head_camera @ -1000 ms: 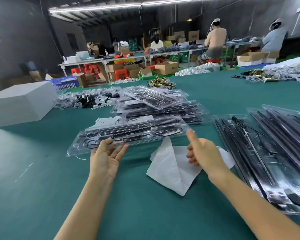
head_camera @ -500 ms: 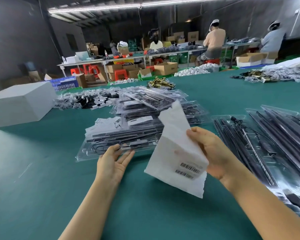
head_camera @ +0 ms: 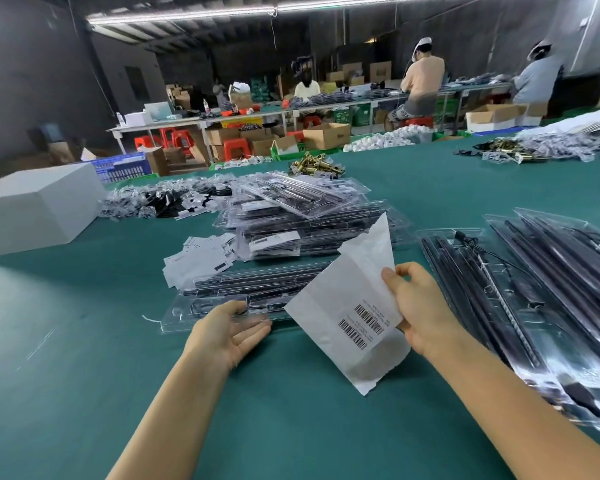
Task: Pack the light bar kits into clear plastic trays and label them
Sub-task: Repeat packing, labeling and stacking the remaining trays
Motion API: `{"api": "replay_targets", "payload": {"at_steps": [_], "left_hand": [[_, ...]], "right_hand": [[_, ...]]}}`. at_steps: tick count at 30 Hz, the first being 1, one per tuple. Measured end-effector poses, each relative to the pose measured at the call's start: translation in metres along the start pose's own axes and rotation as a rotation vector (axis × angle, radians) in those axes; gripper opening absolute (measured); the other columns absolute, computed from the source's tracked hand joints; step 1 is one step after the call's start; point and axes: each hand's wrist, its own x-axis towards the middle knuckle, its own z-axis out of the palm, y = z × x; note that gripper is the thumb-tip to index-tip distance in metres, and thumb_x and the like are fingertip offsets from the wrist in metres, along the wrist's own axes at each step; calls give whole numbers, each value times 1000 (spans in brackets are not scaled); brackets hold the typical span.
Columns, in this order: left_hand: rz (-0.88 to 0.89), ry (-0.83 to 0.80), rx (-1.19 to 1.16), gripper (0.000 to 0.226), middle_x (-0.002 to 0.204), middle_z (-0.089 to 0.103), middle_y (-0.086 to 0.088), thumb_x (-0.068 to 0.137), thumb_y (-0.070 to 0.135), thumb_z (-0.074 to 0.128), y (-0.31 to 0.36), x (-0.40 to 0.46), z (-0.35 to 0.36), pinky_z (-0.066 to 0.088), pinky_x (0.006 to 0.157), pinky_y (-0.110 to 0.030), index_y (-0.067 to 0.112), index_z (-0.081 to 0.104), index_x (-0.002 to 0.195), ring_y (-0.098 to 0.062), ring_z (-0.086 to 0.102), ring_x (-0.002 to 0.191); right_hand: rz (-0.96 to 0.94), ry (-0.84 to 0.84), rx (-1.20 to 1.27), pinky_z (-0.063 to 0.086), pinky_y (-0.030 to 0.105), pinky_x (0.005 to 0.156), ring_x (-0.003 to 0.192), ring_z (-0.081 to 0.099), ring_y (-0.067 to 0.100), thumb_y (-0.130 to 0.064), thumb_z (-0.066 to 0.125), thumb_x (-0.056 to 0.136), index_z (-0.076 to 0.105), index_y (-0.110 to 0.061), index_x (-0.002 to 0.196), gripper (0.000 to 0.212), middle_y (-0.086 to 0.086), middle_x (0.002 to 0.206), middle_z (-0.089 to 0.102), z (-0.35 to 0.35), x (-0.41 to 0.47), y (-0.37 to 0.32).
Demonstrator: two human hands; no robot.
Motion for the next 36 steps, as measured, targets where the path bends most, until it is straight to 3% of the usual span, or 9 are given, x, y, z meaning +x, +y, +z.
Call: {"api": "replay_targets", "payload": {"at_steps": [5,9,14,17,20,24,27,30,36], "left_hand": [[-58,-39,223,29,74,69,-29,90,18,65,10,-3,-7,54,39,-31,-2,49,103,-32,71,58],[-84,-23,533,55,75,72,-23,82,42,72,17,-1,-17,52,37,-26,-5,50,100,-24,70,54],[-120,-85,785,44,68,70,-20,94,44,56,20,-7,-19,46,32,-20,2,55,83,-18,62,39],[15,-154,879,47,71,71,-21,94,46,54,12,-18,-5,48,37,-21,2,58,79,-19,64,44],[322,-223,821,50,68,71,-5,86,53,59,-2,-25,13,50,47,-21,3,66,85,-15,67,56],[491,-386,946,57,81,72,4,64,70,59,-19,-37,28,47,68,-23,22,68,94,-4,65,71],[360,-433,801,51,93,74,1,69,42,78,-30,-35,31,56,74,-35,20,59,111,-13,71,85],[322,-480,723,34,96,74,-11,83,7,72,-33,-32,32,59,79,-41,8,59,114,-30,72,87],[434,-302,522,15,88,74,-11,87,3,66,-34,-28,28,59,65,-33,2,61,100,-26,72,78]], "right_hand": [[-94,80,-211,44,33,57,78,63,33,-23,48,98,47,-16,89,12,16,94,64,2,2,10],[-220,92,-377,41,23,46,63,57,18,-22,46,99,45,-17,86,14,7,82,61,3,1,16],[-249,73,-426,43,32,54,66,57,22,-23,46,99,45,-19,84,15,8,82,61,8,1,23],[-269,57,-449,43,32,55,65,55,21,-23,46,99,45,-19,85,15,8,81,62,10,0,25],[-304,30,-446,43,33,58,64,53,20,-23,48,98,47,-18,85,14,6,79,62,12,-1,27],[-355,33,-385,46,34,61,68,58,23,-26,51,97,50,-21,82,16,6,78,64,14,-3,28],[-407,72,-382,44,31,58,63,56,19,-31,52,96,54,-21,82,17,3,71,63,15,-2,25],[-407,62,-336,44,33,59,59,53,17,-38,50,96,54,-19,82,24,6,71,62,16,-3,24],[-288,-55,-150,51,22,51,63,68,15,-53,49,92,46,-24,96,29,4,75,70,17,-11,15]]}}
